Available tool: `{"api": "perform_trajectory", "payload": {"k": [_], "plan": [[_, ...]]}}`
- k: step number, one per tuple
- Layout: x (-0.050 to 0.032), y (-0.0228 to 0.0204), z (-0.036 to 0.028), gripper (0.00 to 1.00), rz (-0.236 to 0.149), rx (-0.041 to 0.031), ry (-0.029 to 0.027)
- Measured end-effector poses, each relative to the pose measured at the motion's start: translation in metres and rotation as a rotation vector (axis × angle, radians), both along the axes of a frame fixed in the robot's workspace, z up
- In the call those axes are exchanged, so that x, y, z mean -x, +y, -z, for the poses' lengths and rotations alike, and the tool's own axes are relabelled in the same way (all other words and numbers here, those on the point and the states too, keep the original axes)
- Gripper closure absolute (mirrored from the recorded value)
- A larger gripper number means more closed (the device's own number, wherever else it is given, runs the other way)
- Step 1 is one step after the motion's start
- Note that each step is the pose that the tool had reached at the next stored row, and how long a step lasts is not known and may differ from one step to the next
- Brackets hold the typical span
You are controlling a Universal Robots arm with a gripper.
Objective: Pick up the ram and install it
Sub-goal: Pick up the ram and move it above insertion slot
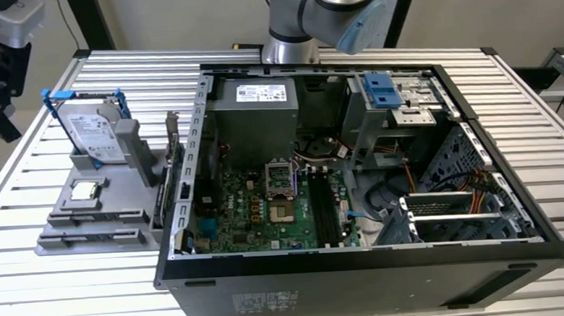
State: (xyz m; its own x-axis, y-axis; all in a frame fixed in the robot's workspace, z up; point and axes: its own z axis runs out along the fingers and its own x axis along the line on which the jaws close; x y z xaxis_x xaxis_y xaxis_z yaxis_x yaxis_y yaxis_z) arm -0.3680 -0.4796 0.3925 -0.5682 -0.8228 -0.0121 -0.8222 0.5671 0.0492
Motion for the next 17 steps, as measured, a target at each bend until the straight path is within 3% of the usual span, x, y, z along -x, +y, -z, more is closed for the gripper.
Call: {"api": "perform_trajectory", "payload": {"k": [3, 4, 7, 8, 14, 17], "plan": [[0.0, 0.0, 0.0, 1.0, -0.011, 0.0, -0.0003], [0.0, 0.0, 0.0, 1.0, -0.019, 0.0, -0.0046], [0.0, 0.0, 0.0001, 1.0, -0.041, 0.0003, -0.0378], [0.0, 0.0, 0.0002, 1.0, -0.051, 0.0003, -0.046], [0.0, 0.0, 0.0004, 1.0, -0.155, -0.0023, -0.0474], [0.0, 0.0, 0.0002, 1.0, -0.204, -0.007, -0.0473]]}}
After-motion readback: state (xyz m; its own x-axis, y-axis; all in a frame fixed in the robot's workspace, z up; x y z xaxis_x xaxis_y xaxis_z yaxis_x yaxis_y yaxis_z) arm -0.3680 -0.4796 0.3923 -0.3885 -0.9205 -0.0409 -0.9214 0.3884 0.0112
